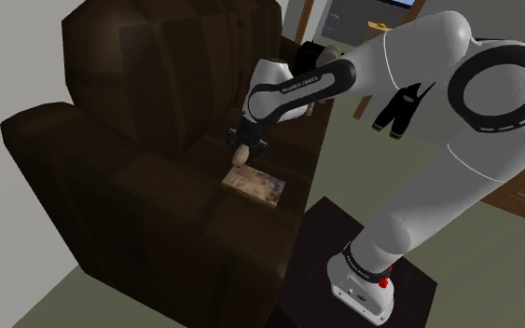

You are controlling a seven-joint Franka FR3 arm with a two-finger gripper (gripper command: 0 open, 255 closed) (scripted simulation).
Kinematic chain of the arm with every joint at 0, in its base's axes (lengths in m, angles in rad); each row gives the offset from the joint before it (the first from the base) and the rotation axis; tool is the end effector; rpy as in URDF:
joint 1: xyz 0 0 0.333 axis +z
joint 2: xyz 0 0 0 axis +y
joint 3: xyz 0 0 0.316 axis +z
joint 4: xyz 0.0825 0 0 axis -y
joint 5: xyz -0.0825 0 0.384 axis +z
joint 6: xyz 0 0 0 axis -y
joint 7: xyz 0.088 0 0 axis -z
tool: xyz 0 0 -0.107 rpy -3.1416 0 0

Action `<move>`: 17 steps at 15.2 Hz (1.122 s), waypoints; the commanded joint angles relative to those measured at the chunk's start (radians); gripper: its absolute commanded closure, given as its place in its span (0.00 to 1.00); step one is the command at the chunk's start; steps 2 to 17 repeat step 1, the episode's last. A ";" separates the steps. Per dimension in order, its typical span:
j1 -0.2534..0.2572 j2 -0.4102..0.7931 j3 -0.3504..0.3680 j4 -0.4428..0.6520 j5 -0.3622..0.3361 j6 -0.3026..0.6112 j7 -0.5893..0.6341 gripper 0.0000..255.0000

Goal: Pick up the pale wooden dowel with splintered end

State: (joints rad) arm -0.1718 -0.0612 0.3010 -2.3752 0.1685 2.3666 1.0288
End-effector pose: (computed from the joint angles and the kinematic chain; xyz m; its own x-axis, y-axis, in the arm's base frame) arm 0.4909 0.0659 0.3509 0.5272 -0.8471 -0.0672 -0.8486 -0.5208 -0.0925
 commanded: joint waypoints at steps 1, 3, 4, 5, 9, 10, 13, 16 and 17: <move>-0.001 -0.006 -0.001 0.002 0.001 -0.008 -0.002 1.00; -0.001 -0.006 -0.001 0.002 0.001 -0.008 -0.002 1.00; -0.001 -0.006 -0.001 0.002 0.001 -0.008 -0.002 1.00; -0.001 -0.006 -0.001 0.002 0.001 -0.008 -0.002 1.00; -0.001 -0.006 -0.001 0.002 0.001 -0.008 -0.002 1.00; -0.001 -0.006 -0.001 0.002 0.001 -0.008 -0.002 1.00; -0.001 -0.006 -0.001 0.002 0.001 -0.008 -0.002 1.00; -0.001 -0.006 -0.001 0.002 0.001 -0.008 -0.002 1.00; -0.001 -0.006 -0.001 0.002 0.001 -0.008 -0.002 1.00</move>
